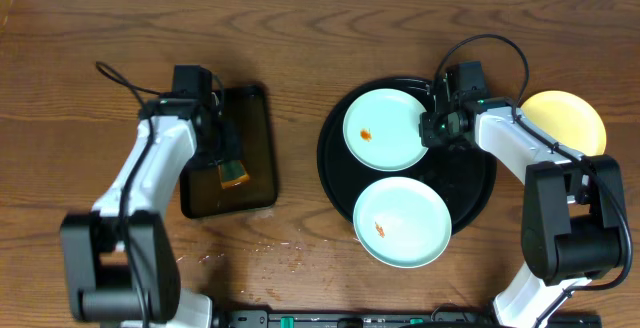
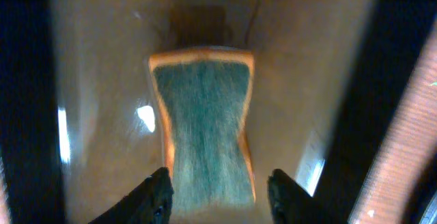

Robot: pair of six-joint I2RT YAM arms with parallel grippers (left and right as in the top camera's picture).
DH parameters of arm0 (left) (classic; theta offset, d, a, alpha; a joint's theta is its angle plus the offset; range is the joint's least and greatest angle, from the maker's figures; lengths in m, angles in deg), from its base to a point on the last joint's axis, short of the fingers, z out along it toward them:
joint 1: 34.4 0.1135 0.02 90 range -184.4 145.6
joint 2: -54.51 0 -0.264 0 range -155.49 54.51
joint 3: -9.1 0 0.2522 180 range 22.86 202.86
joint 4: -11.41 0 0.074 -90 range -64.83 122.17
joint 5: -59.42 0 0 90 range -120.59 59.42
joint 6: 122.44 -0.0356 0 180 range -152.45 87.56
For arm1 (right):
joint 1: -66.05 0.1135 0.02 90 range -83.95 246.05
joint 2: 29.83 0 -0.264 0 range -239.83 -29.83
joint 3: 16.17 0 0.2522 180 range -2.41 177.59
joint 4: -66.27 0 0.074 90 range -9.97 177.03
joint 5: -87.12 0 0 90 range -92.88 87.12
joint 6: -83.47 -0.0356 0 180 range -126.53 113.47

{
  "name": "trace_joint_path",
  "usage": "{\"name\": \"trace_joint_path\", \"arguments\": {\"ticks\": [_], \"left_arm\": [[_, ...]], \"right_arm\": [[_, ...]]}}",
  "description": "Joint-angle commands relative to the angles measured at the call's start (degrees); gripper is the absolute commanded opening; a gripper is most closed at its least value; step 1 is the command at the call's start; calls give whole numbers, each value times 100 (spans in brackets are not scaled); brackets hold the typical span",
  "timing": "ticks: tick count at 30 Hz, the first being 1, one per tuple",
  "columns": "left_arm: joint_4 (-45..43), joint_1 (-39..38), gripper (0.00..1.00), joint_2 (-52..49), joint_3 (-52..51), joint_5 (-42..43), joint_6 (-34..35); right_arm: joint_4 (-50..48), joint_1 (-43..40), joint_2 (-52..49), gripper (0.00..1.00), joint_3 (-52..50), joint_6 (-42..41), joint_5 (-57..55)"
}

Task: Clean dirty plates on tray and stack at the side
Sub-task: 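Grasp the sponge in the water tray with the left gripper and lift it, then dip and squeeze the sponge in the water tray with the left gripper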

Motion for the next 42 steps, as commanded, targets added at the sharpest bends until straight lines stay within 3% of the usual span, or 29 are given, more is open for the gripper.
{"name": "trace_joint_path", "arguments": {"ticks": [1,9,10,12,18,19,21,25,30,34,37,42], "left_arm": [[-190,-22,44,-463,-13,-140,240],[-728,-22,35,-1150,-13,-431,354],[-745,-22,29,-1165,-13,-428,352],[-723,-22,8,-1154,-11,-356,343],[-511,-20,9,-608,55,170,92],[-476,-20,22,-459,55,168,92],[-409,-20,33,-203,55,96,83],[-149,-22,48,175,55,-201,70],[232,-131,49,181,-85,-61,72],[-33,-483,49,177,-551,-50,76],[-372,-662,49,177,-931,-334,496],[-807,-695,35,168,-1357,-778,955]], "right_arm": [[22,-11,-66,21,0,-20,-35],[105,-11,-66,21,0,-31,-33],[107,-11,-66,21,0,-31,-33],[114,-11,-66,21,0,-31,-35],[173,-11,-66,21,0,-28,-35],[175,-11,-66,21,0,-31,-35],[192,-11,-66,21,0,-31,-35],[219,-11,-66,20,0,-31,-35],[223,-11,-66,21,0,-31,-35],[245,-11,-66,21,0,-31,-35],[251,-11,-66,21,0,-31,-35],[262,-11,-66,21,0,-31,-35]]}}
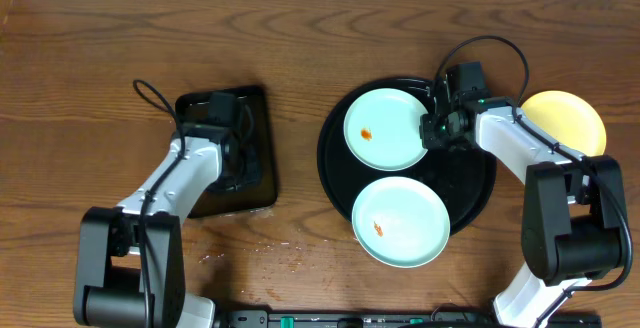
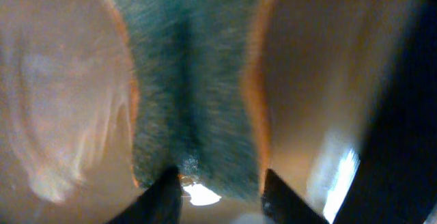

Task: Clean dirty plates on tray and stack at the side
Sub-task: 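Dip and squeeze the sponge in the water tray with the left gripper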

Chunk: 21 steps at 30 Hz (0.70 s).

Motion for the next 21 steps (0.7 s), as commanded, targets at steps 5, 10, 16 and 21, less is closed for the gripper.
{"name": "trace_joint_path", "arguments": {"ticks": [5,10,16,21], "left_arm": [[-588,13,8,-57,-326,-372,310],[-190,48,7,39,-66,-367,68],[302,68,45,549,337,-372,-22],[234,68,53,697,326,-710,-258]], "right_arm": [[87,-11,-66,21,-13,-33,-31],[105,-11,-66,21,-13,-31,-33],[107,-11,-66,21,-13,-31,-31],[122,-11,-66,21,-13,-31,-33]]}}
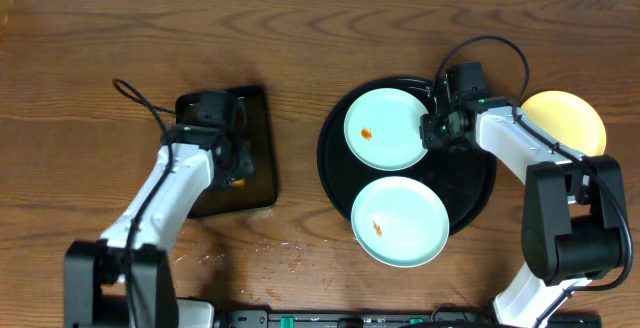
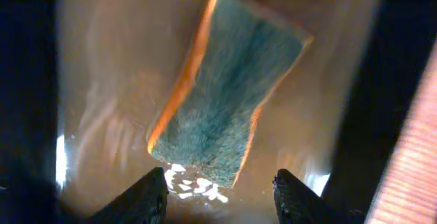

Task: Clean dirty plates on tray and stack at the side
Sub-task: 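Dip and squeeze the sponge in the water tray with the left gripper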

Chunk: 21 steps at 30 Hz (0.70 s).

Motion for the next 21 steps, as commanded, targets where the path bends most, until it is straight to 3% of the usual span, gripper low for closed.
{"name": "trace_joint_path", "arguments": {"ticks": [1,4,9,11,14,15,21], "left_arm": [[-94,17,53,-20,61,-387,-409],[-483,17,53,-219,-83,-431,-933],[-929,17,52,-813,-262,-378,-1045],[-1023,17,45,-1060,-262,-256,-1047],[-1021,17,13,-1224,-262,-184,-1036],[-1003,17,8,-1220,-260,-184,-1036],[-413,17,7,-756,63,-190,-1036]], "right_arm": [[101,-11,-66,21,-17,-31,-28],[98,-11,-66,21,-17,-33,-28],[101,-11,-66,21,-17,-33,-28],[101,-11,-66,21,-17,-33,-28],[101,-11,-66,21,-17,-35,-26],[103,-11,-66,21,-17,-33,-26],[101,-11,-66,21,-17,-31,-28]]}}
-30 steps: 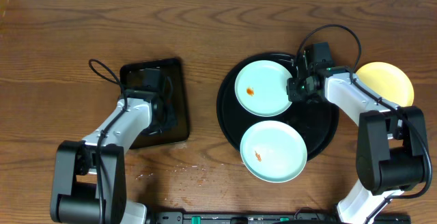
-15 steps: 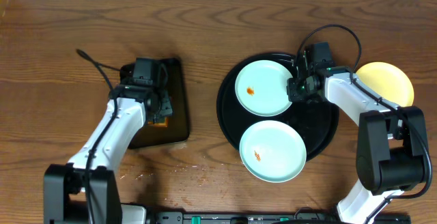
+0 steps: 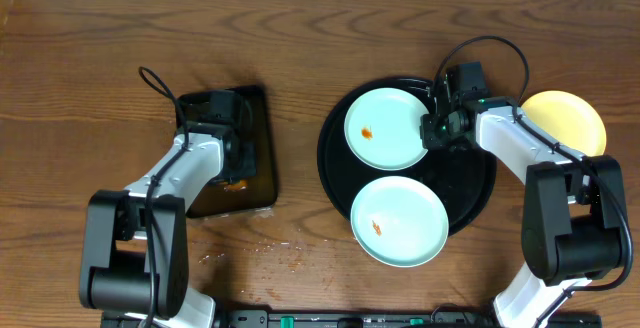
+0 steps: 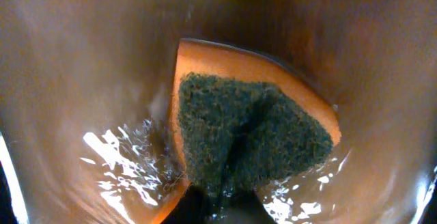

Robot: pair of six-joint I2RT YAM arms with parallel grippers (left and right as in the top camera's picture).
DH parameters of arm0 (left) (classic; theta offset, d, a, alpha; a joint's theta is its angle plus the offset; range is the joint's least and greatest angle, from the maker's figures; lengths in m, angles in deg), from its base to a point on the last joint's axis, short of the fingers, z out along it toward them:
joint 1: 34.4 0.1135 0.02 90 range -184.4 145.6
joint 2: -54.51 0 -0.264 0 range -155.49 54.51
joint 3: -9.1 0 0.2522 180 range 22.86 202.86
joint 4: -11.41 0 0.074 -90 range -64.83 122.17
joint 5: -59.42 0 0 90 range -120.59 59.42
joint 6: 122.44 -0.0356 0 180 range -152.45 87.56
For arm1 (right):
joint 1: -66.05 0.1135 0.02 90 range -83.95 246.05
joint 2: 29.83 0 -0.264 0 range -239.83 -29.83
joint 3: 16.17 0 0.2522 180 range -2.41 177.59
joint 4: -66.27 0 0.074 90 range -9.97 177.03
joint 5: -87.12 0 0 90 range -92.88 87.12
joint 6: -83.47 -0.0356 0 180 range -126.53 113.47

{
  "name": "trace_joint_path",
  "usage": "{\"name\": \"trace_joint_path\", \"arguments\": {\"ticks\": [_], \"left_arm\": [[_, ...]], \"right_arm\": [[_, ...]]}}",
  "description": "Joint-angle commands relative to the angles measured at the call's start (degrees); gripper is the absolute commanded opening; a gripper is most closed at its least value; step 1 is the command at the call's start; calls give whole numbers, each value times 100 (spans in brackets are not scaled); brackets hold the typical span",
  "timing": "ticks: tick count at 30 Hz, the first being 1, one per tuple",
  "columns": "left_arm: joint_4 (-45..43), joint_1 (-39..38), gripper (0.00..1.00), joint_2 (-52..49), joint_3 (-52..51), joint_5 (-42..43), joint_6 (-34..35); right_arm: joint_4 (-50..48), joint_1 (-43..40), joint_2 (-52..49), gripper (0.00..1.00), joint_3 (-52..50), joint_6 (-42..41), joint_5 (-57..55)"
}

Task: Clean dirty plates on tray and stack at the side
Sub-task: 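Dip and squeeze the sponge in the water tray with the left gripper, then scrub the upper pale green plate with the sponge in the left gripper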

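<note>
Two pale teal plates lie on the round black tray (image 3: 472,183): the upper plate (image 3: 390,118) and the lower plate (image 3: 405,213), each with a small orange stain. An orange sponge with a dark green scouring face (image 4: 252,132) sits in shallow water in the dark rectangular basin (image 3: 256,118). My left gripper (image 4: 220,207) is shut on the sponge's near end, and the sponge is folded up between the fingers. Seen from overhead, my right gripper (image 3: 438,128) rests at the upper plate's right rim; its jaws cannot be made out.
A yellow plate (image 3: 572,118) lies on the wooden table right of the tray, behind the right arm. Small crumbs and droplets (image 3: 280,253) are scattered on the table in front of the basin. Cables loop behind both arms.
My left gripper was open above the sponge lying flat and askew in the water. Now it is lower and shut on the sponge, which is creased. The right arm has not moved.
First my left gripper hung open over the flat sponge in the basin. Then it was down close on the sponge, then higher and open with the sponge turned askew. Now it pinches the sponge. The right gripper stayed at the upper plate's rim throughout.
</note>
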Motion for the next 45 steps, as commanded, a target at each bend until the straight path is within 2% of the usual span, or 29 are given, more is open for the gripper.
{"name": "trace_joint_path", "arguments": {"ticks": [1,7,18,23,27,29,34,39,42,45], "left_arm": [[295,17,8,391,243,26,-57],[415,17,7,1084,304,28,-55],[61,17,8,542,42,7,-4],[634,15,7,702,595,236,33],[1060,11,7,807,1217,863,35],[1040,2,7,809,1375,1231,74],[684,-173,8,815,1434,1764,463],[208,-664,7,815,1434,1805,772],[9,-964,7,813,1434,1759,931],[-295,-1279,8,791,1434,1762,1067]], "right_arm": [[85,-11,-66,21,-22,-31,-24],[81,-11,-66,23,-22,-28,-24],[57,-11,-66,27,-22,-26,-26],[-302,-11,-76,28,-63,142,-52],[-901,-22,-76,20,-63,457,-232],[-1078,-22,-79,15,-63,553,-214],[-994,-15,-116,11,-63,549,122],[-422,-13,-258,1,-66,-232,92],[31,-11,-254,1,-66,-1043,-109],[247,-13,-221,1,-61,-1344,-179]]}}
